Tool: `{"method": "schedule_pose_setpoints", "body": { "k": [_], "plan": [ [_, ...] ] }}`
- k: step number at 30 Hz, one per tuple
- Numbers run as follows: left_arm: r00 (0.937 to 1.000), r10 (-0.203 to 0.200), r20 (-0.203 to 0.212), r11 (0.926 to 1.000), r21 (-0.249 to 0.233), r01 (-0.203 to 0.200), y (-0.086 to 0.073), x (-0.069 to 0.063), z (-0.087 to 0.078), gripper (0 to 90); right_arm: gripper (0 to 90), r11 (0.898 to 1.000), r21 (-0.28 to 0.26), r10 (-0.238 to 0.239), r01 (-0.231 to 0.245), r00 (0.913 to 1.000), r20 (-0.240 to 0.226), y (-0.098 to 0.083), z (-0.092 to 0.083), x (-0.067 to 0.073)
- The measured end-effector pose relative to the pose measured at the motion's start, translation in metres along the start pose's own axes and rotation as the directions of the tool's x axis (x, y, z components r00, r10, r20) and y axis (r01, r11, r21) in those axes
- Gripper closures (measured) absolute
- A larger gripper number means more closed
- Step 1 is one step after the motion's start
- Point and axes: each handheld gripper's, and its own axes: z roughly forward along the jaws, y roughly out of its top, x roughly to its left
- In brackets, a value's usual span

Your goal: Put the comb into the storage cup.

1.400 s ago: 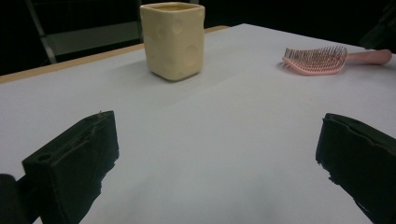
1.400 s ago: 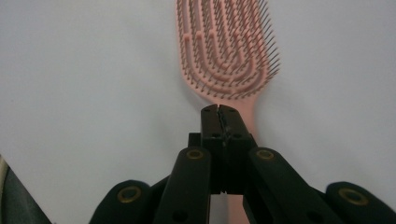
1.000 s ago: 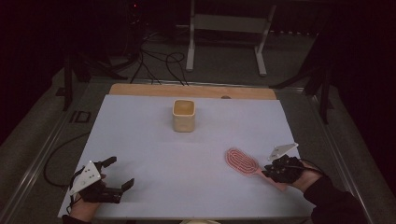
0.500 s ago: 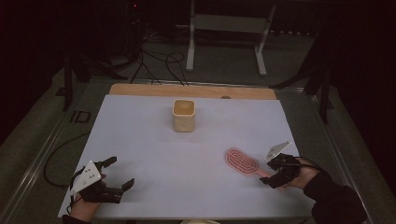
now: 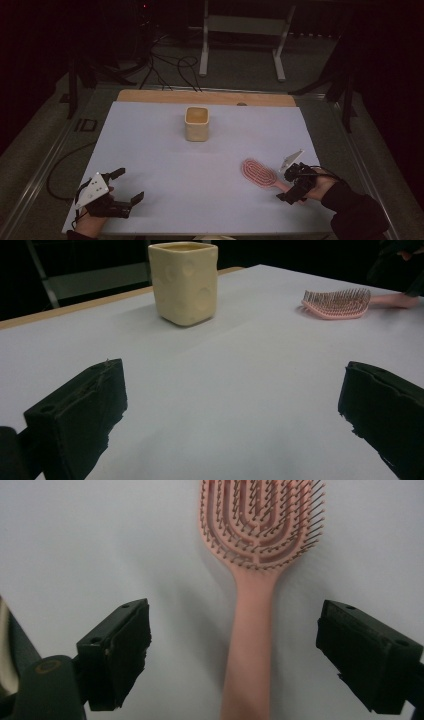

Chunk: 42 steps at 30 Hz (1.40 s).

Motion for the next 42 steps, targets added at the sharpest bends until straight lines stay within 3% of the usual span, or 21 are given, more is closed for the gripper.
{"method": "schedule_pose_setpoints", "body": {
  "k": [4, 9, 10, 12, 15, 24, 33, 42],
  "plan": [
    [1.0, -0.001, 0.0, 1.0, -0.001, 0.001, 0.0, 0.0, 0.0, 0.1, 14.2, 0.999, 0.015, -0.032, 0.032, 0.9995, -0.008, 0.003, 0.003, -0.001],
    [1.0, 0.0, 0.0, 1.0, 0.0, 0.0, 0.0, 0.0, 0.0, 0.1, 15.2, 0.999, 0.032, -0.032, 0.033, 0.9994, -0.016, 0.007, 0.008, -0.002],
    [1.0, 0.0, 0.001, 1.0, -0.001, 0.0, 0.0, 0.0, 0.0, 0.1, 15.1, 0.999, 0.041, -0.005, 0.005, 0.9999, -0.014, 0.008, 0.008, 0.0],
    [1.0, -0.002, 0.001, 1.0, -0.001, 0.002, 0.0, 0.0, 0.0, 0.1, 14.4, 0.999, 0.036, -0.029, 0.029, 0.9994, -0.02, 0.008, 0.01, -0.002],
    [1.0, 0.0, 0.002, 1.0, -0.001, 0.0, 0.0, 0.0, 0.0, 0.1, 14.9, 0.999, 0.039, -0.026, 0.026, 0.9994, -0.022, 0.01, 0.012, -0.003],
    [1.0, -0.004, 0.002, 1.0, -0.001, 0.004, -0.001, 0.001, 0.0, 0.1, 44.0, 0.996, 0.086, -0.003, 0.004, 1.0, -0.009, 0.014, 0.015, -0.008],
    [1.0, -0.004, 0.004, 1.0, -0.003, 0.004, 0.0, 0.001, 0.0, 0.1, 57.6, 0.99, 0.139, 0.019, -0.02, 0.9998, 0.007, 0.019, 0.022, -0.01],
    [1.0, -0.006, 0.004, 1.0, -0.003, 0.006, 0.0, 0.001, -0.001, 0.1, 63.6, 0.984, 0.173, 0.025, -0.029, 0.9994, 0.022, 0.022, 0.03, -0.009]
  ]
}}
